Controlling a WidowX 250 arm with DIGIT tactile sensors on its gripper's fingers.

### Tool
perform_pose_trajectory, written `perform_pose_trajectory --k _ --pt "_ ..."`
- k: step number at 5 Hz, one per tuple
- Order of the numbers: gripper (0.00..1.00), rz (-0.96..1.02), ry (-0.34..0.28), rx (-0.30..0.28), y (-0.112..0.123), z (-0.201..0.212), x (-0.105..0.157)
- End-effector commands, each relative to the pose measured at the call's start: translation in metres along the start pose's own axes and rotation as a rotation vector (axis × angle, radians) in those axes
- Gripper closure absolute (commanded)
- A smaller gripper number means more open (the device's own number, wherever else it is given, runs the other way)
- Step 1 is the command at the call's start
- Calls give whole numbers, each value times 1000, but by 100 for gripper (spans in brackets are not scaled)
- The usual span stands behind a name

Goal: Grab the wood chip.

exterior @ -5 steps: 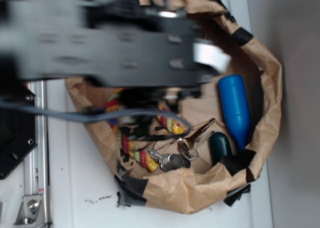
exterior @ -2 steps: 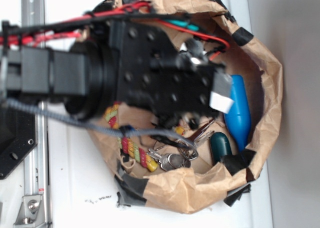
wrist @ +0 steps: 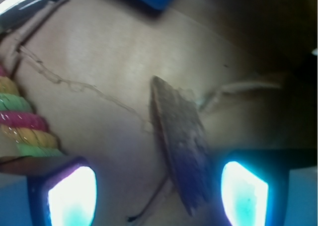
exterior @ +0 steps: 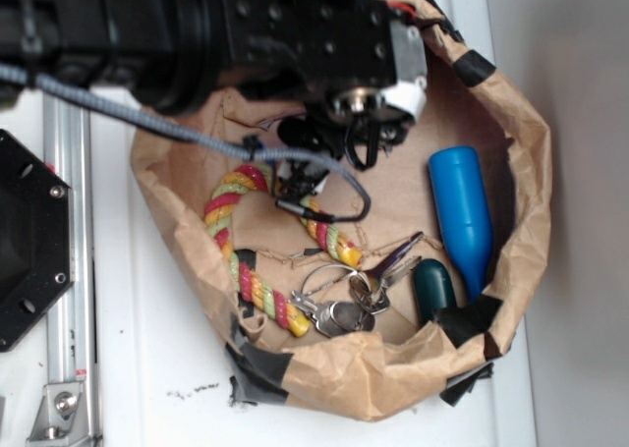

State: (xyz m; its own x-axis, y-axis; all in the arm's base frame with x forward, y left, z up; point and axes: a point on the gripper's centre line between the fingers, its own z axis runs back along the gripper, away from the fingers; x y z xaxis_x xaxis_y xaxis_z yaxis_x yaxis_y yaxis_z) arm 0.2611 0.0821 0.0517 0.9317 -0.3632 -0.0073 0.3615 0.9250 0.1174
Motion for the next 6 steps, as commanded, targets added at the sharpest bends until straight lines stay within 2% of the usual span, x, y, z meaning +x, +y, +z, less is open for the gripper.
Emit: perform_pose_trajectory --k 1,2,3,4,6 --pt "0 1 -78 -48 24 17 -11" --pt "0 17 -55 -45 30 16 3" --pt "0 6 -35 -44 26 9 18" --pt "0 -11 1 -17 14 -5 30" --pt "0 -44 40 -32 -2 -23 27"
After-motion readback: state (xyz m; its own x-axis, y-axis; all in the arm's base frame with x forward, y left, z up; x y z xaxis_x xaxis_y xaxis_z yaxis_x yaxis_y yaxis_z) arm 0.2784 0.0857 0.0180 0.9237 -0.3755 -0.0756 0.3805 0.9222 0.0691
